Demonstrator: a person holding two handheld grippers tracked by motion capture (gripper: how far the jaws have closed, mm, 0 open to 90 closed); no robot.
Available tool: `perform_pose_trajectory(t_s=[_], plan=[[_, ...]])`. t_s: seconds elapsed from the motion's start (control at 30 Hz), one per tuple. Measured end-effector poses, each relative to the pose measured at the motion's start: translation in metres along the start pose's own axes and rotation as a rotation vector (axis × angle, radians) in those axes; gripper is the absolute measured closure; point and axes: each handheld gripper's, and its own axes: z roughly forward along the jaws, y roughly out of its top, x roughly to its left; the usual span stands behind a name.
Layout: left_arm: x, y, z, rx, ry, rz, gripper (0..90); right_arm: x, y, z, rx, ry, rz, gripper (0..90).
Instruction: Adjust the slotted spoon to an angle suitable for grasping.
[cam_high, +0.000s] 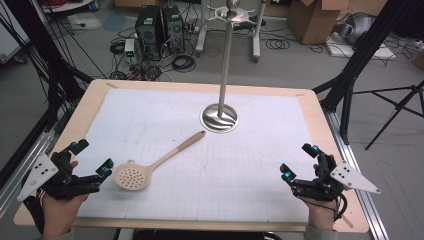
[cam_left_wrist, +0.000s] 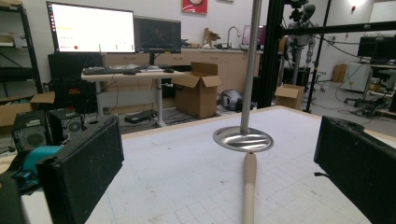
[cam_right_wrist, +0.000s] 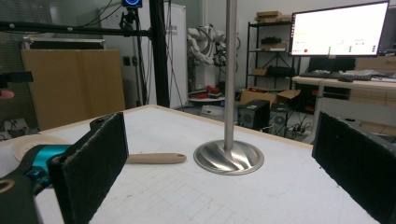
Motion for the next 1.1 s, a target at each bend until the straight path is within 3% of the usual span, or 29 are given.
perform_pose_trajectory(t_s=[0.1, 0.43, 0.77, 0.93, 1.1], plan=[[0.0, 0.0, 0.002, 0.004, -0.007, -0.003, 1.9, 0.0, -0.002, 0.002, 0.008, 0.003, 0.006, 2.5], [0.004, 0.007, 0.021, 0.069, -0.11, 0.02, 1.9, 0.001, -0.005, 0.008, 0.029, 0.018, 0.009, 2.5], [0.007, 0.003, 0.04, 0.111, -0.144, -0.005, 2.9, 0.0, -0.006, 0.008, 0.027, 0.018, 0.004, 2.5], [0.006, 0.002, 0.055, 0.149, -0.181, -0.013, 2.9, 0.001, -0.007, 0.01, 0.033, 0.021, 0.014, 2.5], [0.006, 0.001, 0.064, 0.177, -0.202, -0.008, 2.9, 0.001, -0.007, 0.01, 0.032, 0.025, 0.016, 2.5]])
